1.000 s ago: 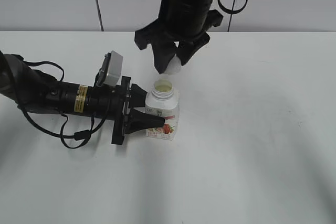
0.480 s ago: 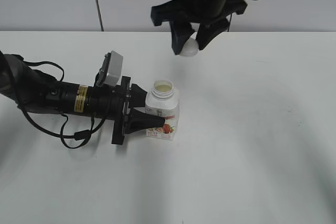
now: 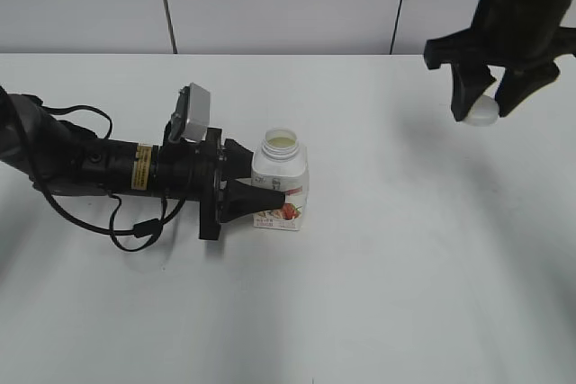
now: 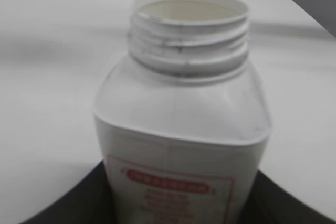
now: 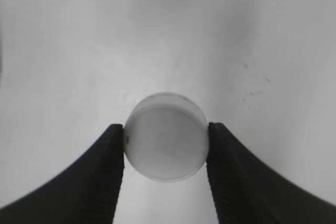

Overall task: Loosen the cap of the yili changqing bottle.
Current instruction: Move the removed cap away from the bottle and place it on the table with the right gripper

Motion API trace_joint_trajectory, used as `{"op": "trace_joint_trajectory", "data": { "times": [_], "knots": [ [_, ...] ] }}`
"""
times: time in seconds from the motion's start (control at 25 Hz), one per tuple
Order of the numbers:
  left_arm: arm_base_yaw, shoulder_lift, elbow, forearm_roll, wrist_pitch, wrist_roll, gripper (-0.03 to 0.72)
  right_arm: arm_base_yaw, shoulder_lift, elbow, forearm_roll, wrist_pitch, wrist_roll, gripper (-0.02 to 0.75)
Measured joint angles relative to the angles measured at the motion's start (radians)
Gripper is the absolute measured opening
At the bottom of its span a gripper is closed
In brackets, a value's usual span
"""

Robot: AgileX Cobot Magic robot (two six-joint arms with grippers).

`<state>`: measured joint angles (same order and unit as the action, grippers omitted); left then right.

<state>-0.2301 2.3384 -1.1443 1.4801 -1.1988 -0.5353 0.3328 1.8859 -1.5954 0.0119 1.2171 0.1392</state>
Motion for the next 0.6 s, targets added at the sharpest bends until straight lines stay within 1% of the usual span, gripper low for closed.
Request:
{"op": "trace_joint_trajectory", "data": {
  "times": [0.12,0.2,0.36,0.44,0.6],
  "knots": [
    [0.000,0.000,0.001,-0.012,0.006,-0.001,0.352,-0.048,-0.032,0.107,-0.005,-0.046,0.000,0.385],
    [0.000,0.000,0.001,-0.015,0.006,-0.001,0.352,-0.076,-0.036,0.185,-0.006,-0.109,0.000,0.385],
    [0.000,0.000,0.001,-0.021,0.008,-0.001,0.352,-0.102,-0.036,0.343,-0.006,-0.332,0.000,0.385],
    [0.000,0.000,0.001,-0.022,0.009,-0.001,0.352,-0.102,-0.022,0.390,-0.005,-0.420,0.000,0.385],
    [0.000,0.000,0.001,-0.023,0.009,-0.001,0.351,-0.102,0.050,0.412,0.000,-0.500,0.000,0.385]
  ]
}}
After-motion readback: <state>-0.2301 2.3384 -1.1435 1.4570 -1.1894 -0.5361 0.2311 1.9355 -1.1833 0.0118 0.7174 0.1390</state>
